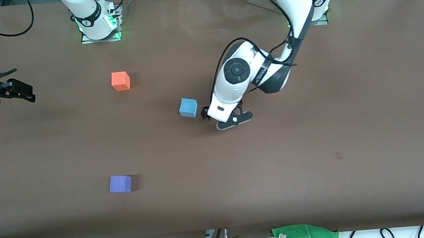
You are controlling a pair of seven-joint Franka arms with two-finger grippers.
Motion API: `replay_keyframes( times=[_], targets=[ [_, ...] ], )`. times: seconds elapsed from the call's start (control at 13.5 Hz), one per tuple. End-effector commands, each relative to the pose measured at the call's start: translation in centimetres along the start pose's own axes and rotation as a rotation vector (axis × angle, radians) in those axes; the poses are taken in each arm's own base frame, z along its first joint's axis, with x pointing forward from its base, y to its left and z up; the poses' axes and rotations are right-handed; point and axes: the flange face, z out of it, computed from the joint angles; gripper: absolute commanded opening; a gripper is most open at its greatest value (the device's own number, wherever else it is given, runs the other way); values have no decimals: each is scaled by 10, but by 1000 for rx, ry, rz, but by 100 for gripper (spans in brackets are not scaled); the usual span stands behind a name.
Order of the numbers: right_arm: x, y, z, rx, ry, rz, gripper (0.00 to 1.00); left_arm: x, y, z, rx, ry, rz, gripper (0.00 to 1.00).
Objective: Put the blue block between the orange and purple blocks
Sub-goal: 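Set the blue block down while the right gripper reaches toward it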
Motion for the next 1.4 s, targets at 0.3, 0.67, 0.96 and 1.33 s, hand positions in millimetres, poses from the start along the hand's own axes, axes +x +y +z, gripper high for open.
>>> replay_keyframes(
  times=[0.3,0.67,0.96,1.33],
  targets=[
    [9,-8,9,16,-17,-20,100,77,-85,-67,23,9,50,100],
    [26,-38,45,64,-81,-59,100,13,-159,-194,58,58,69,100],
    [39,-97,75,63,-92,-84,100,4,-257,-318,158,68,64,100],
    [45,-243,146,34,-54,74,100,46,-366,-351,165,54,149,100]
  ],
)
